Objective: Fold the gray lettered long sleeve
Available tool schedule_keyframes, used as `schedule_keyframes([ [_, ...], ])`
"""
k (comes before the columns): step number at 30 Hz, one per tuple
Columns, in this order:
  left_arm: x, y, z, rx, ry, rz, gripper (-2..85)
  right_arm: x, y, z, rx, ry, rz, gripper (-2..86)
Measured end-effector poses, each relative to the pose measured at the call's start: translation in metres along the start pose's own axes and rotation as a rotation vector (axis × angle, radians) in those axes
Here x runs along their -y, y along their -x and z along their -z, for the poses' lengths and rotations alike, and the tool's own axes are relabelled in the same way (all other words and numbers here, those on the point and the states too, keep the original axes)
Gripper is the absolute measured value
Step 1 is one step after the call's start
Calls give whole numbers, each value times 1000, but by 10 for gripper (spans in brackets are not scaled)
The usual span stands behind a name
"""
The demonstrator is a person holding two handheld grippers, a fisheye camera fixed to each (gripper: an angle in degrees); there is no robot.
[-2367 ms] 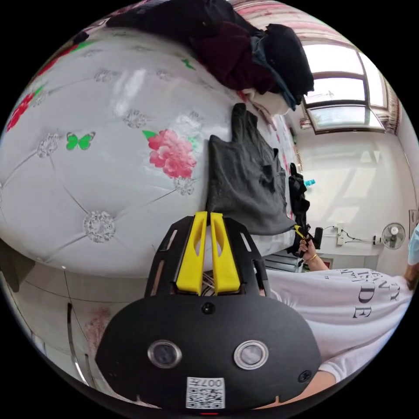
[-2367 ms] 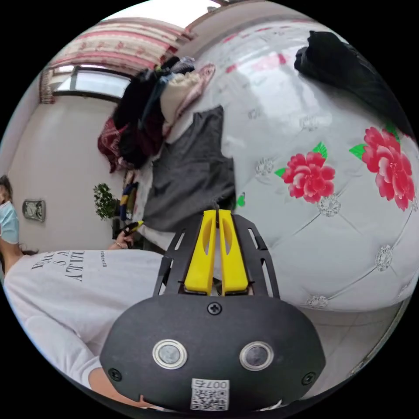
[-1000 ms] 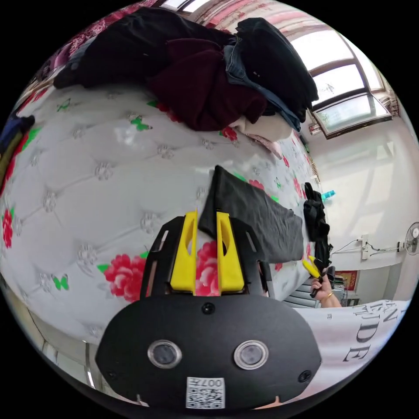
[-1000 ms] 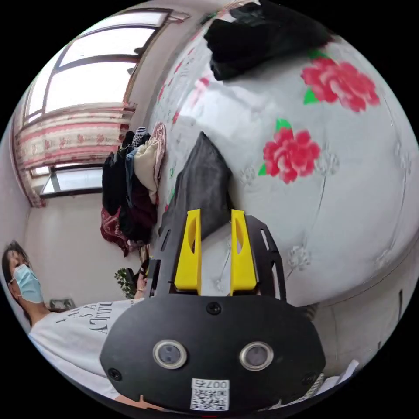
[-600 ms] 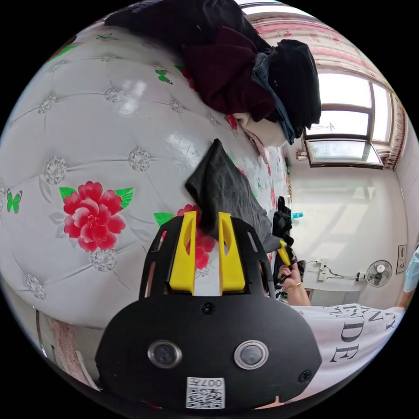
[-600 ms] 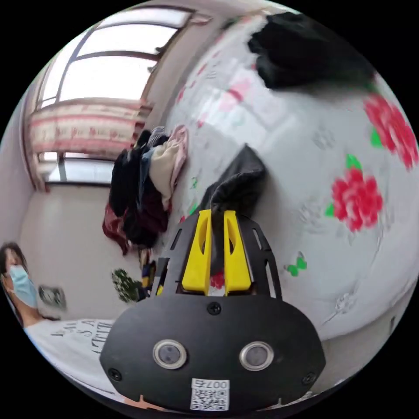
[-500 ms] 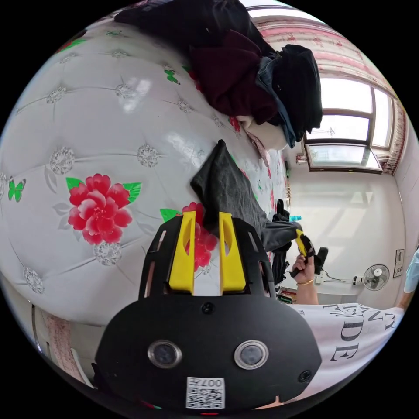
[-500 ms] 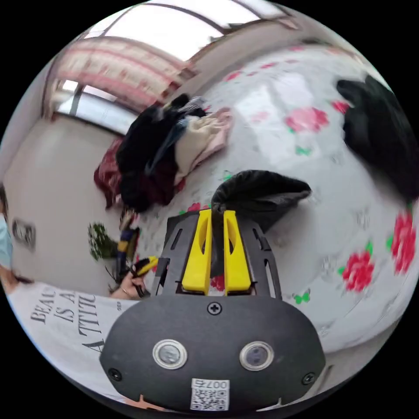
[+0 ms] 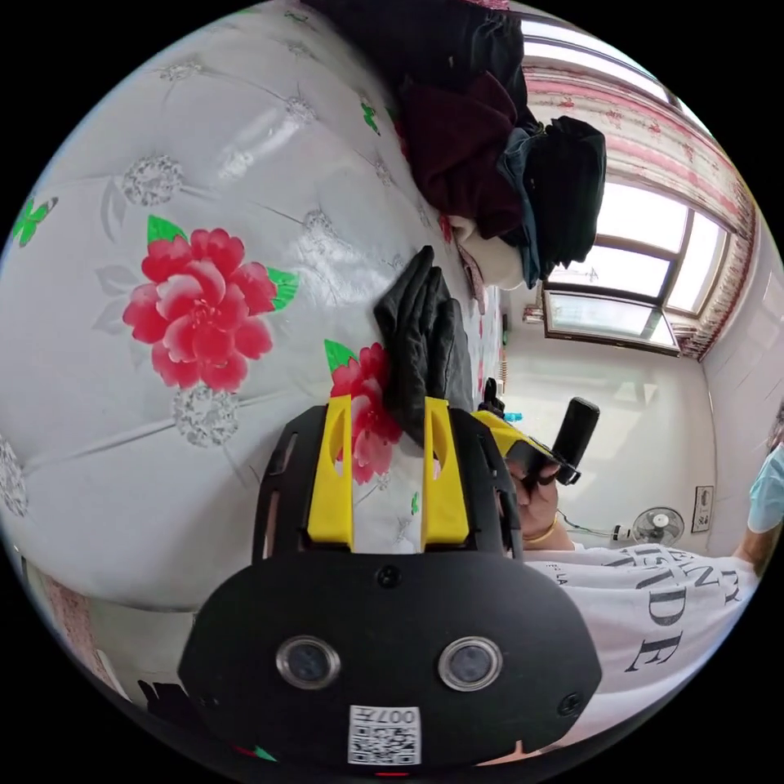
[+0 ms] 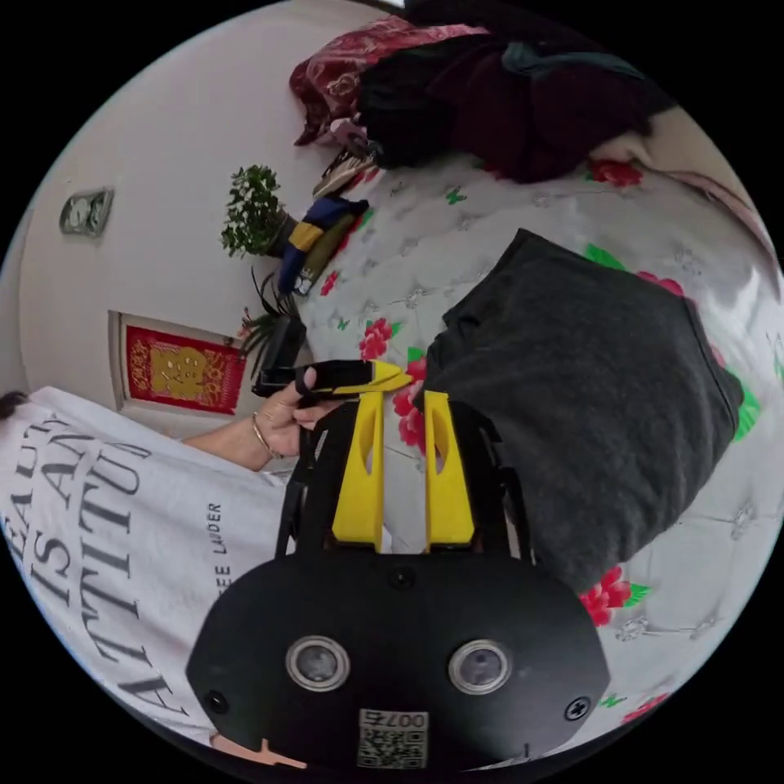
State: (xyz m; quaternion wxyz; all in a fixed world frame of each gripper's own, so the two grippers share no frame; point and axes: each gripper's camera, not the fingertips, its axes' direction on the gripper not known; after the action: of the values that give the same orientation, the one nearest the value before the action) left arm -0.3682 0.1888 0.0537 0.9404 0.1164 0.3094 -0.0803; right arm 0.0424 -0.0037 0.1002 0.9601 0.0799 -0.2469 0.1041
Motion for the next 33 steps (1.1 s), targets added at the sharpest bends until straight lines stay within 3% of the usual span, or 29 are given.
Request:
schedule_keyframes([
  [4, 7, -5, -11, -73, 41, -65, 159, -44, -50, 74, -22, -209, -189, 90],
  [6, 13, -10, -19, -94, 73, -98, 171, -92, -103, 105, 4, -308, -403, 100],
  [9, 23, -23, -33, -85, 126, -157, 178, -148, -158, 113, 132, -427, -604, 109],
  [12, 35, -37, -53, -50, 172, -202, 158, -162, -192, 90, 266, -447, -660, 110],
  [15, 46, -42, -72, 39, 194, -148, 96, -146, -208, 58, 368, -377, -627, 95],
  [18, 42, -47, -64, -36, 131, -47, 66, -145, -208, 60, 414, -403, -645, 74],
  [28, -52, -91, 22, -63, -56, -11, 61, -134, -116, 94, 493, -296, -425, 34],
  [33, -43, -92, 72, -100, -148, -21, 60, -76, -53, 84, 497, -269, -352, 27],
])
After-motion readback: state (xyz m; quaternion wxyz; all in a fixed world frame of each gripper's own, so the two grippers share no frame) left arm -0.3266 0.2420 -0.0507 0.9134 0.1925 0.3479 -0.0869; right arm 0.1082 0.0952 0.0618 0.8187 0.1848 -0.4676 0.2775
